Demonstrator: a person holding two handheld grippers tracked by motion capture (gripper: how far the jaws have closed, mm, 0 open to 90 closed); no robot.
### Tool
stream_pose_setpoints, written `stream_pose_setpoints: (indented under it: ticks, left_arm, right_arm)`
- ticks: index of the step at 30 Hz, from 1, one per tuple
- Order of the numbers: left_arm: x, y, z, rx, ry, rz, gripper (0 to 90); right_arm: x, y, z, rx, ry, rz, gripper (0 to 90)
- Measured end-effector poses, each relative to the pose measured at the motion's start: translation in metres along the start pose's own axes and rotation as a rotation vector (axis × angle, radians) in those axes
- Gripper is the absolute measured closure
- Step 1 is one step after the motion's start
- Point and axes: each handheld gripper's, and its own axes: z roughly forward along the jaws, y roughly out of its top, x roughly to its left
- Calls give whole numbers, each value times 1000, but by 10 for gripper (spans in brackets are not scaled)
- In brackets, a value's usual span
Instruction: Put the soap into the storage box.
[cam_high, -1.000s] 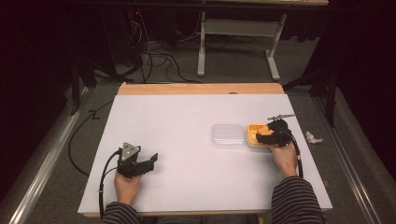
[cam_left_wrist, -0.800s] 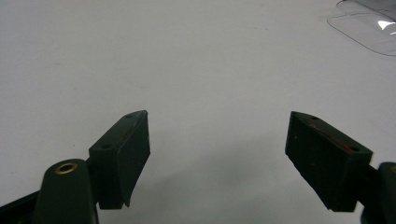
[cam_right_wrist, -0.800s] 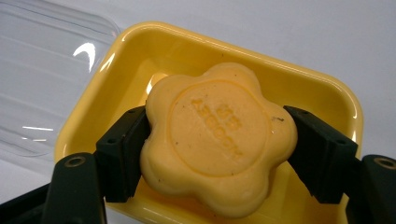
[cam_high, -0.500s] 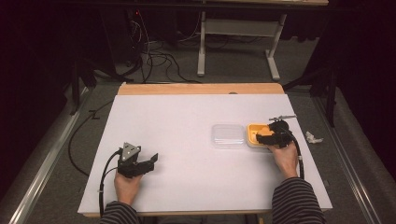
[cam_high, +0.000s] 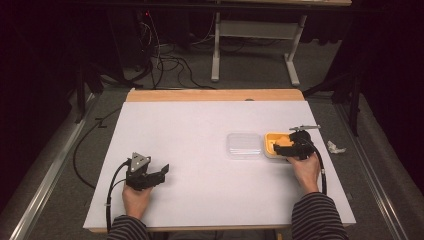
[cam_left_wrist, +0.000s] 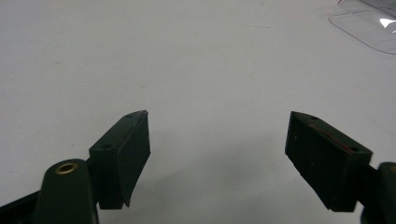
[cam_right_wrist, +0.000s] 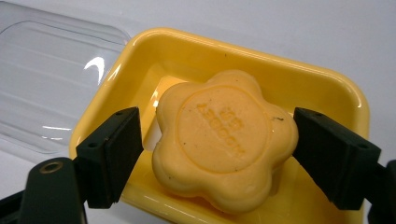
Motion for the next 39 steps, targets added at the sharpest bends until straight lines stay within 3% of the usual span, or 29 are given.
stream_pose_setpoints:
  ticks: [17,21,23,39]
  left_arm:
    - [0,0,0,-3,1,1,225]
    - [0,0,0,-1,5,-2,225]
    - [0,0,0,-1,6,-1,224]
    - [0,0,0,-1,5,-1,228]
  right_arm:
    - [7,-6,-26,-104,-21,4,153]
    - [6,-10,-29,-127,3,22,157]
    - [9,-14,-30,-133,48,27,164]
    - [21,-26,-38,-178,97,-10,171]
